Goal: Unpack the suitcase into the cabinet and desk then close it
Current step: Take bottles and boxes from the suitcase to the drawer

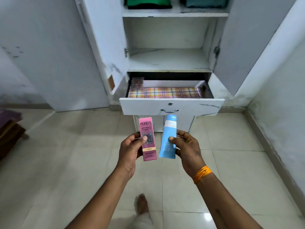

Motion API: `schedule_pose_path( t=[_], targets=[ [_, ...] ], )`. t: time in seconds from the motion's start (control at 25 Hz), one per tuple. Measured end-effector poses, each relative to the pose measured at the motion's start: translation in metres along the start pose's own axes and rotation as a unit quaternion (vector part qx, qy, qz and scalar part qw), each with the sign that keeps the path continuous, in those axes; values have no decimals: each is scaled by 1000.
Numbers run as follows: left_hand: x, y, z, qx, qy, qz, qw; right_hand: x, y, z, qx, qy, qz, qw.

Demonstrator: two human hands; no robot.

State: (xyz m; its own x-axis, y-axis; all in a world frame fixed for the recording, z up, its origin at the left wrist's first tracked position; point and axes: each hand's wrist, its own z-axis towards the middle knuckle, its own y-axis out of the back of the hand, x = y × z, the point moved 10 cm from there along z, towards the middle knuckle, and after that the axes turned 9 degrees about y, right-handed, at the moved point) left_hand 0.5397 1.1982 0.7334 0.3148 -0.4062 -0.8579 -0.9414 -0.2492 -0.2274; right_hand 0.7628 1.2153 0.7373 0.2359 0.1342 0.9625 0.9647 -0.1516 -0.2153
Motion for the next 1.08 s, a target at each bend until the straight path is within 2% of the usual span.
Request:
schedule_pose_path(
  t=[0.44,0.64,0.84,0.92,0.96,1.08],
  targets=[
    [-75,-183,259,109,34,66,991,42,94,248,-166,10,-16,986],
    [-80,-250,345,132,64,92,985,59,143,329,-242,-6,-45,969],
    [-52,-302,421,128,97,114,980,61,186,414,-233,-33,-151,960],
    [-34,-312,447,102,116,128,980,54,197,448,-209,-48,-242,946],
    [-24,-316,460,90,127,137,978,51,203,466,-181,-52,-318,929],
    [4,-326,489,55,155,196,967,42,205,509,-80,-53,-526,845]
  ],
)
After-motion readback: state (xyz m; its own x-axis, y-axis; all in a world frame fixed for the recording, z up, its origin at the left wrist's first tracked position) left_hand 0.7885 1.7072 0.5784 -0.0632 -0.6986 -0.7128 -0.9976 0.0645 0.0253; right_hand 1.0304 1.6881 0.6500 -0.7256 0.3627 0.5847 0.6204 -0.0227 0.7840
